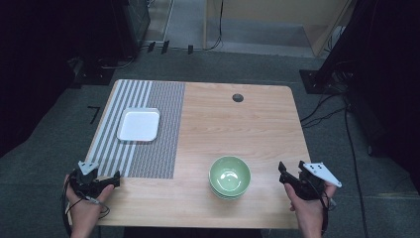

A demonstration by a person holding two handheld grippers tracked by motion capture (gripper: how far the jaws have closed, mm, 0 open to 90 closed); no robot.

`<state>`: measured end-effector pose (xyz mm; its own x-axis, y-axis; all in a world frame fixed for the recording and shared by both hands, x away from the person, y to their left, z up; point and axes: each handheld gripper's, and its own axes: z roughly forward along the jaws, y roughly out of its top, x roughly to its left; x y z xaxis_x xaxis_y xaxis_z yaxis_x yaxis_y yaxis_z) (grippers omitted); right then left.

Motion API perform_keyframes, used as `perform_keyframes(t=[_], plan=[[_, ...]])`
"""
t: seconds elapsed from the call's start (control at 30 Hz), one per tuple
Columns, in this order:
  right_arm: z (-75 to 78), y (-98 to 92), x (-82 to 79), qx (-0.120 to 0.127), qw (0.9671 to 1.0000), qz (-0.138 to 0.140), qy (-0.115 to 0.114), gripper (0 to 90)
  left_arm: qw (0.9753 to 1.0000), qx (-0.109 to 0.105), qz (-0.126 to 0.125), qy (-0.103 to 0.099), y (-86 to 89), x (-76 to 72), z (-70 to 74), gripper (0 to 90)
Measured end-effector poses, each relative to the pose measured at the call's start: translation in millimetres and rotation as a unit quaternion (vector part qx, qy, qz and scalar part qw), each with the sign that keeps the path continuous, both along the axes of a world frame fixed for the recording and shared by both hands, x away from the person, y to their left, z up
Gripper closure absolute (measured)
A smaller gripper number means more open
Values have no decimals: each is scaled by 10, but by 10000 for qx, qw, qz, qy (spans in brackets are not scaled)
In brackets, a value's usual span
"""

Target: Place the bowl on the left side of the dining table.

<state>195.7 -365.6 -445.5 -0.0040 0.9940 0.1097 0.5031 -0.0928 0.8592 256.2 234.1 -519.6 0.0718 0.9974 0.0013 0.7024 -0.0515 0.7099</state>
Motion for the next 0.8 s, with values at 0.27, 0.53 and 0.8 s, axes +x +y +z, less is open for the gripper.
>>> perform_keyframes(t=[0.27,0.53,0.8], plan=[[104,129,28,294,9983,494,19,372,10000,0,1,0,0,0,0,0],[181,359,56,356,9969,674,-195,432,10000,-1,2,-1,0,0,0,0],[202,563,114,509,9938,976,-163,494,10000,-1,4,-3,0,1,0,0]])
